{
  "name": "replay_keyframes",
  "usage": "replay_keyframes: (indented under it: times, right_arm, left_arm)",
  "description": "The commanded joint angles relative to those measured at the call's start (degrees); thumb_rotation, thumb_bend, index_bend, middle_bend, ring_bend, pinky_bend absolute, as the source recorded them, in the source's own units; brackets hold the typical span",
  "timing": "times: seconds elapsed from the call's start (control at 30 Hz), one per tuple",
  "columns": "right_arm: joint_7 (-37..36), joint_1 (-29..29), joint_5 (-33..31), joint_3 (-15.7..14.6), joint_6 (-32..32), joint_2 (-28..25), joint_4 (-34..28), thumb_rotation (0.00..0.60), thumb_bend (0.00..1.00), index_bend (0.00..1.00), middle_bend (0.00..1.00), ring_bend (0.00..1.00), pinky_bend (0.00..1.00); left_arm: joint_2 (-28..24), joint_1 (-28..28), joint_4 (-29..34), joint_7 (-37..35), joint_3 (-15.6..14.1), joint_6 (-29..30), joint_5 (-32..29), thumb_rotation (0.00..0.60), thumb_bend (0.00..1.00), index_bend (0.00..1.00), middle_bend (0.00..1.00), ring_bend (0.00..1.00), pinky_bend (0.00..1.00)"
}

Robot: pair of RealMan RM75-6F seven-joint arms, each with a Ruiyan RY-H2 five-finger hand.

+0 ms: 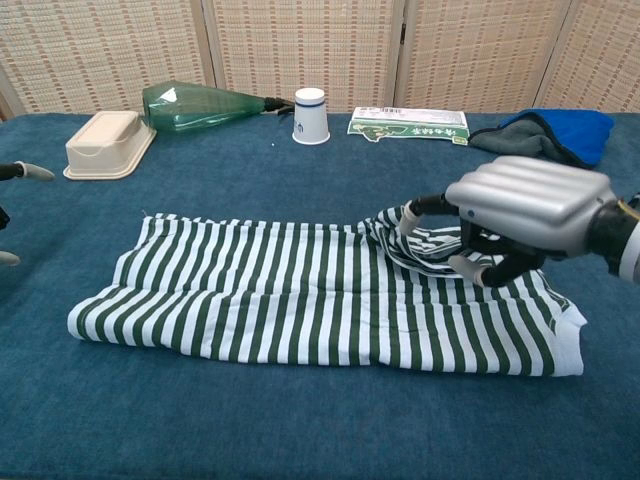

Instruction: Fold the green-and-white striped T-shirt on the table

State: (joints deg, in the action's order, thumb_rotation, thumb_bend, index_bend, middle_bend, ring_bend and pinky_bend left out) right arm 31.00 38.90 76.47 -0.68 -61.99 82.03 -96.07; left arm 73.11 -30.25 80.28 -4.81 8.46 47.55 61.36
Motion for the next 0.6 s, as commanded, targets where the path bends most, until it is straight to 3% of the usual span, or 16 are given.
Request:
replay_keyframes:
  times: [0.03, 0.13, 0.33, 0.6]
  right_arm:
    - [-2.0, 0.0, -0.8, 3.1, -0.8, -0.7, 0.1, 0.600, 0.51, 0.22, 0.97, 1.00, 1.00]
    - [-1.5, 1.1, -4.0, 5.5, 0.7, -0.4, 1.1, 0.600, 0.53, 0.22, 0.97, 1.00, 1.00]
    - [1.4, 4.0, -11.2, 9.3, 4.5, 2.0, 4.8, 0.600, 0.65, 0.32, 0.97, 1.00, 1.00]
    - [5.7, 8.6, -19.3, 11.0, 9.7, 7.3, 11.8, 0.600, 0.72, 0.36, 0.97, 1.00, 1.00]
  left_arm:
    - [0.0, 0.0, 0.0, 0.0, 0.0, 0.1, 0.0, 0.600, 0.25, 0.00, 0.89, 0.84, 1.00]
    - [0.0, 0.0, 0.1, 0.1, -0.1, 0.1, 0.0, 0.600, 0.25, 0.00, 0.89, 0.84, 1.00]
    - [0.0, 0.0, 0.0, 0.3, -0.2, 0.2, -0.1, 0.600, 0.25, 0.00, 0.89, 0.84, 1.00]
    - [0.0, 0.2, 0.2, 0.7, -0.4, 0.1, -0.4, 0.600, 0.25, 0.00, 0.89, 0.84, 1.00]
